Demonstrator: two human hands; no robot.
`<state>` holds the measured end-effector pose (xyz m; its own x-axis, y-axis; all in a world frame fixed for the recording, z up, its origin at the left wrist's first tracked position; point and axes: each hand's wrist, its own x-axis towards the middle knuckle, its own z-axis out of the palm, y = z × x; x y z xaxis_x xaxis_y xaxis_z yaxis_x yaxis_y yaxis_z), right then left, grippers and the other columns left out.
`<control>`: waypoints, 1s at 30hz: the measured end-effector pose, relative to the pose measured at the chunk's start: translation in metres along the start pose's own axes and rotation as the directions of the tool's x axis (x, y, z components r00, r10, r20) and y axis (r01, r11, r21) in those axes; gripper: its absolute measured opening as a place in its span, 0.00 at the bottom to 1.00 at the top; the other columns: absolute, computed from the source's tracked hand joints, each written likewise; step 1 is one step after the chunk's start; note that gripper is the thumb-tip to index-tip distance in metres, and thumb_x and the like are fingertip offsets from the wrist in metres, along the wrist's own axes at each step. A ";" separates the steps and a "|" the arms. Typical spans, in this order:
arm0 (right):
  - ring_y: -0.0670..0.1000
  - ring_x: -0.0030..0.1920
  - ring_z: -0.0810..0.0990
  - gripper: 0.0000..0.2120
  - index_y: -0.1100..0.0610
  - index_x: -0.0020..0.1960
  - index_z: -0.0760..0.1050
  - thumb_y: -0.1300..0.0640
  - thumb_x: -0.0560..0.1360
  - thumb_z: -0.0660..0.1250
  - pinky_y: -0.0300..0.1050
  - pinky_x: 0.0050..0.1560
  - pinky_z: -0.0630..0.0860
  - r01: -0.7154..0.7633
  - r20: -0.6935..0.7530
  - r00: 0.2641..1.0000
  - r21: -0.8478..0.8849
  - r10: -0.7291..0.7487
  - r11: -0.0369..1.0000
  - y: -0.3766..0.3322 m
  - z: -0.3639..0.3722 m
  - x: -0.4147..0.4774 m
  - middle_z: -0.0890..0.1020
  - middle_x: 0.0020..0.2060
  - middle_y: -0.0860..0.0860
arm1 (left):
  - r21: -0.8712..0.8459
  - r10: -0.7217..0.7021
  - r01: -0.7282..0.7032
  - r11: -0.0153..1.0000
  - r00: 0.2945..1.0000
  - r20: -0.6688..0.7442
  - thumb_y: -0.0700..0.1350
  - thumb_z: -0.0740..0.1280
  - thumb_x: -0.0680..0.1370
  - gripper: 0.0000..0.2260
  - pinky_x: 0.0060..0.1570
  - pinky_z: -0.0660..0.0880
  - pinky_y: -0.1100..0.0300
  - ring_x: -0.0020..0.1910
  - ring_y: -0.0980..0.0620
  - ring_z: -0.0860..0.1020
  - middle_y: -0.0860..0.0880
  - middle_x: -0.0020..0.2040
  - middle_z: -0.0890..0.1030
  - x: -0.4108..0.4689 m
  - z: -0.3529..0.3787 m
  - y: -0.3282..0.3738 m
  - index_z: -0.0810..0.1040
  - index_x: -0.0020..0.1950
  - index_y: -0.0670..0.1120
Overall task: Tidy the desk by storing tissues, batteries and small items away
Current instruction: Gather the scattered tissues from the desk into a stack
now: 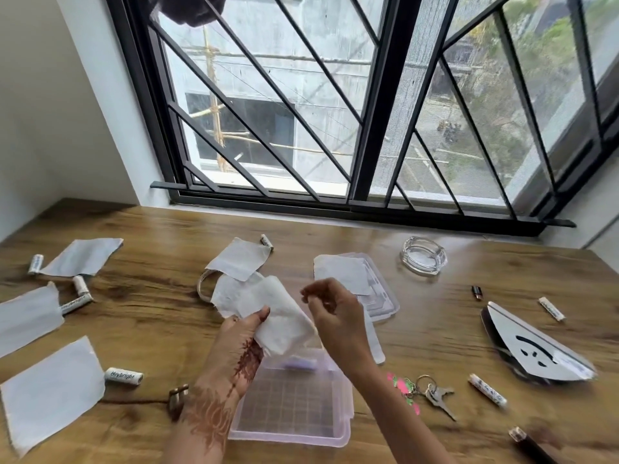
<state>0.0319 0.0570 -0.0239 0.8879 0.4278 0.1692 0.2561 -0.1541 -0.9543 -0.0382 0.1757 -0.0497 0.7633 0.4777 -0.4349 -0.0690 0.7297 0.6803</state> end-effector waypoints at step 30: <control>0.58 0.50 0.79 0.22 0.62 0.53 0.69 0.72 0.63 0.73 0.56 0.55 0.77 -0.333 -0.182 0.809 0.643 0.560 0.690 0.040 -0.066 0.028 0.78 0.54 0.62 | 0.014 -0.014 0.015 1.000 0.998 -0.054 0.35 0.63 0.76 0.05 0.29 0.79 0.58 0.34 0.49 0.83 0.42 0.41 0.84 -0.003 -0.002 -0.002 0.77 0.49 0.38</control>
<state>0.0918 0.0040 -0.0412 0.9307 0.0980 -0.3524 -0.3646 0.3241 -0.8729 -0.0419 0.1735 -0.0513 0.7282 0.4932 -0.4759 -0.0487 0.7299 0.6819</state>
